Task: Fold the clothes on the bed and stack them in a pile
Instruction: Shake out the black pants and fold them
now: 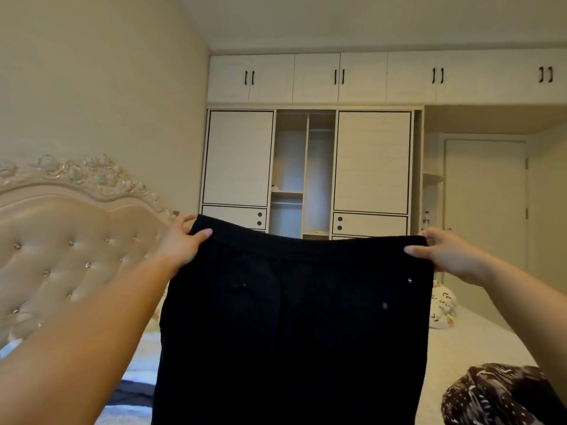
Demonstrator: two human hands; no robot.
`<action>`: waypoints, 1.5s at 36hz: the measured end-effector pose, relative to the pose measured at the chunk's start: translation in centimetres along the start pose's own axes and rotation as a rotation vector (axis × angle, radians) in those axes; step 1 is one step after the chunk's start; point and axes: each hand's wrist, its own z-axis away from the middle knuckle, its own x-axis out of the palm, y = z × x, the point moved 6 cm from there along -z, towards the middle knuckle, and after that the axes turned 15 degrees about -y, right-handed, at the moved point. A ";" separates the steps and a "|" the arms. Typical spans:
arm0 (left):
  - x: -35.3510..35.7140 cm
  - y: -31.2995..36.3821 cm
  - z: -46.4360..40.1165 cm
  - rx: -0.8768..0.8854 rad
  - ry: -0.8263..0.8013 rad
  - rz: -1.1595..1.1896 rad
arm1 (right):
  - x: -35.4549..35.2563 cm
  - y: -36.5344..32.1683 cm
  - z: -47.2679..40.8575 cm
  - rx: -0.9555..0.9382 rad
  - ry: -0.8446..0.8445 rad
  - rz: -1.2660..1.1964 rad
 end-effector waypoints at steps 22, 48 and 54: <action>13.0 6.6 0.2 -0.019 -0.285 -0.169 | 10.6 -8.1 -0.6 -0.131 -0.008 -0.379; 14.4 7.6 1.5 0.086 -0.478 0.179 | 11.0 -8.2 0.2 -0.279 0.037 0.048; 12.4 7.5 1.5 0.130 -0.418 0.303 | 10.1 -6.2 0.4 -0.178 0.088 0.626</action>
